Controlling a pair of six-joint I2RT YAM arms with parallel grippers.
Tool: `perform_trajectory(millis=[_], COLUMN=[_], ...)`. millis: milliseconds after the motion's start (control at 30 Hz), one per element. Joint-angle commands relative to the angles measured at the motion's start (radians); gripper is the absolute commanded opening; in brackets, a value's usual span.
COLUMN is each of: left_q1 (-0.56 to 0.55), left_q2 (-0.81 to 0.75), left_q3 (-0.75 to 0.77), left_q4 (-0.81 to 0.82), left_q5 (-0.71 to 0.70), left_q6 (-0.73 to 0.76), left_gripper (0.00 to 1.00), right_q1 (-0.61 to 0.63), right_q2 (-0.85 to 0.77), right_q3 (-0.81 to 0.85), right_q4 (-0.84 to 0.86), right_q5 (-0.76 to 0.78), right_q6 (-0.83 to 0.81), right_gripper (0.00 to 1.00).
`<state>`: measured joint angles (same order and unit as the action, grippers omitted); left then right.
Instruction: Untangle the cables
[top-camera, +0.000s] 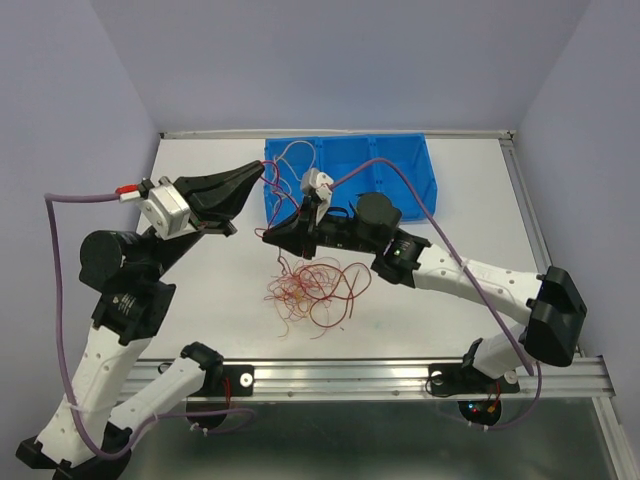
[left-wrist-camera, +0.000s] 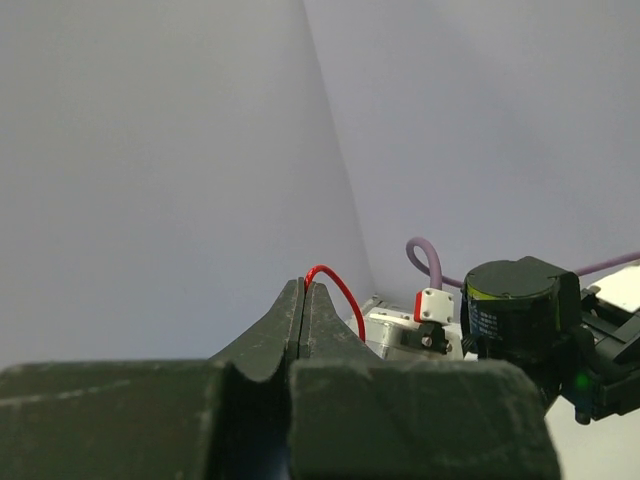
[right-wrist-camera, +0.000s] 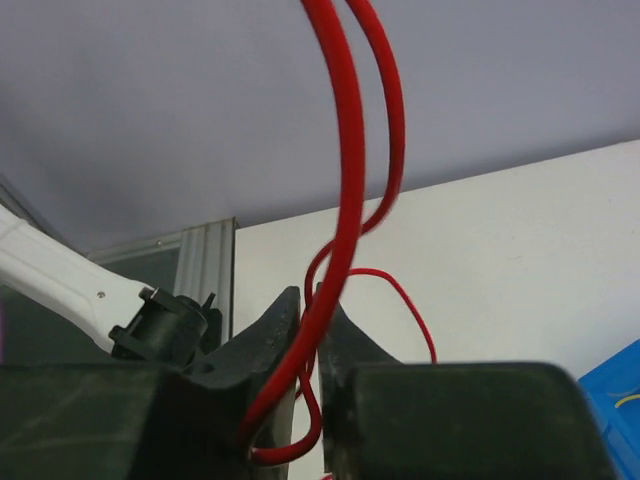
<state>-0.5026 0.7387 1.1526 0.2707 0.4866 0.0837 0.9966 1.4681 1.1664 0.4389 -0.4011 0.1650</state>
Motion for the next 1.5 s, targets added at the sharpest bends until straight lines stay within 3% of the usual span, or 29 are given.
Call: perform_trajectory(millis=[0,33,267,600,733,933,1133,1333,1467], left_q1=[-0.004,-0.004,-0.002,0.012,0.042,0.142,0.161,0.162,0.162], left_q2=[0.022,0.027,0.086,0.377,0.516,0.706,0.85,1.011,1.088], left_q3=[0.001,-0.008,-0.036,0.039,0.154,0.298,0.427,0.53,0.553], left_q4=[0.078,0.081,0.121,0.148,0.14,0.099,0.105,0.113,0.133], left_q5=[-0.034,-0.063,-0.344,-0.43,-0.43,-0.307,-0.191,-0.135,-0.143], left_q6=[-0.013,-0.01,-0.007,-0.024,-0.033,-0.131,-0.171,-0.208,-0.211], left_gripper=[0.0,0.0,0.0,0.05,0.05,0.0,0.0,0.0,0.0], right_q1=[0.008,0.008,0.008,-0.018,-0.079,-0.167,-0.268,-0.345,-0.455], right_q2=[-0.014,-0.017,-0.069,-0.103,-0.08,0.029,0.159,0.265,0.31], right_q3=[0.072,0.075,0.108,0.199,0.301,0.517,0.665,0.734,0.656], right_q4=[0.023,0.009,-0.091,-0.152,-0.164,-0.223,-0.224,-0.206,-0.084], right_q5=[0.013,0.056,0.261,0.585,0.553,0.507,0.309,0.217,0.099], right_q6=[0.011,0.014,0.004,-0.113,-0.134,-0.156,-0.208,-0.223,-0.095], right_gripper=[0.08,0.0,0.01,0.0,0.01,0.0,0.01,0.01,0.01])
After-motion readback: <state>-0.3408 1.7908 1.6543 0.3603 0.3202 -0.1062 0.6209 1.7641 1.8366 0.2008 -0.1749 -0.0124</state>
